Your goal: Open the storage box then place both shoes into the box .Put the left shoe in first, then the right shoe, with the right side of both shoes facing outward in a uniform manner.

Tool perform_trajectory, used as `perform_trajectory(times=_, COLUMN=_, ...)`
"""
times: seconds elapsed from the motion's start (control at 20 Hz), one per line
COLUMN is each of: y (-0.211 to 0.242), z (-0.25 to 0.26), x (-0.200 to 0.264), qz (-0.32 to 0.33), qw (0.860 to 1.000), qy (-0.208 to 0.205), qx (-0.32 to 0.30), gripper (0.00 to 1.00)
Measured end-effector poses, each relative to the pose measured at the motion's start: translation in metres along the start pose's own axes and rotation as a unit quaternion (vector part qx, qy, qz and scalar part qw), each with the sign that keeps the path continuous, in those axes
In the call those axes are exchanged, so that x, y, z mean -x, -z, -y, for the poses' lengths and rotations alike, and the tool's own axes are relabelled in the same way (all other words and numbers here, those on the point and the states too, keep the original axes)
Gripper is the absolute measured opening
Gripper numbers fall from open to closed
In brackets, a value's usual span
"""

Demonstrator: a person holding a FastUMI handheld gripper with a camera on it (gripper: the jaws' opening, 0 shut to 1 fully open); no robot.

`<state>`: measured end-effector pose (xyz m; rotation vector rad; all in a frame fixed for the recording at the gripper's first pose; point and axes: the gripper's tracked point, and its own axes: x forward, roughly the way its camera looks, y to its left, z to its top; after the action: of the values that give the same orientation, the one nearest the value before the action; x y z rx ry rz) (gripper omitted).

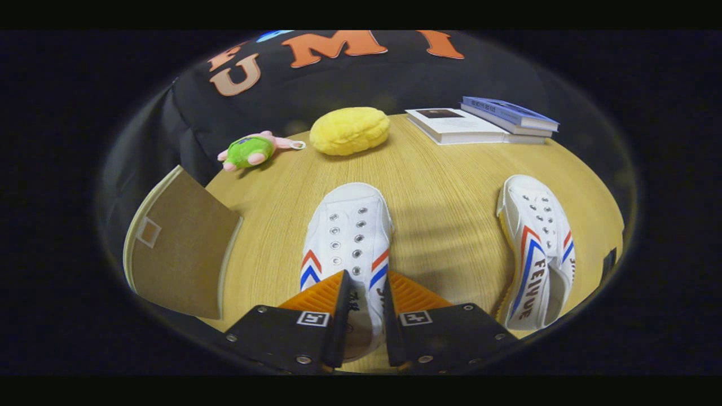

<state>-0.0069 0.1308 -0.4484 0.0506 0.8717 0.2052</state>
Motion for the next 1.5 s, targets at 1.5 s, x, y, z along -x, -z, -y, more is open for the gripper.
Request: perform_trajectory(times=1.5, y=-0.129, z=-0.264, x=0.116, qz=0.102, qw=0.976, qy=-0.190, qx=-0.016, gripper=0.00)
